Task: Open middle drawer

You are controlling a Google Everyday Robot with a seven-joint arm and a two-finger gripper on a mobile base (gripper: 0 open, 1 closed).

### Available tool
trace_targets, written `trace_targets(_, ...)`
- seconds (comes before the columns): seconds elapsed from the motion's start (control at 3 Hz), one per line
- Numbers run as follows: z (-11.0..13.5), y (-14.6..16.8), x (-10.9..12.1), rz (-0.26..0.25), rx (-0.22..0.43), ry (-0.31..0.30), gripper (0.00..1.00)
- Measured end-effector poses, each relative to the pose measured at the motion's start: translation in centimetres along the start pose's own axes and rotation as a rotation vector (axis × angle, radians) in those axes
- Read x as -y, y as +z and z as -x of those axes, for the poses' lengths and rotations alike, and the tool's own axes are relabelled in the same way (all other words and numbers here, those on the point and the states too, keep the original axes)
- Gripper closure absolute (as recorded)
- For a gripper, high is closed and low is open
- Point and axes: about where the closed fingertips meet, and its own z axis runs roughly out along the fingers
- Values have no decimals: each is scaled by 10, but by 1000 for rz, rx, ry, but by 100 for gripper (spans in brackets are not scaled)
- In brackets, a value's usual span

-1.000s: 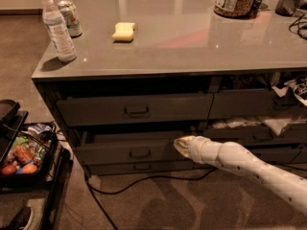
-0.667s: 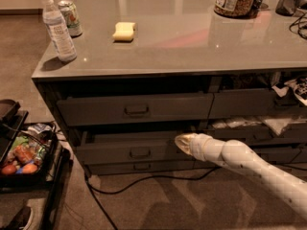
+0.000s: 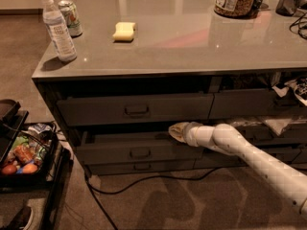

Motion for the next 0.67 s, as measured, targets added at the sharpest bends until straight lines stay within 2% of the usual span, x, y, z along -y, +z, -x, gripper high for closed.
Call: trace_targets(0.67,-8,24,-14,61,-24,-25,100)
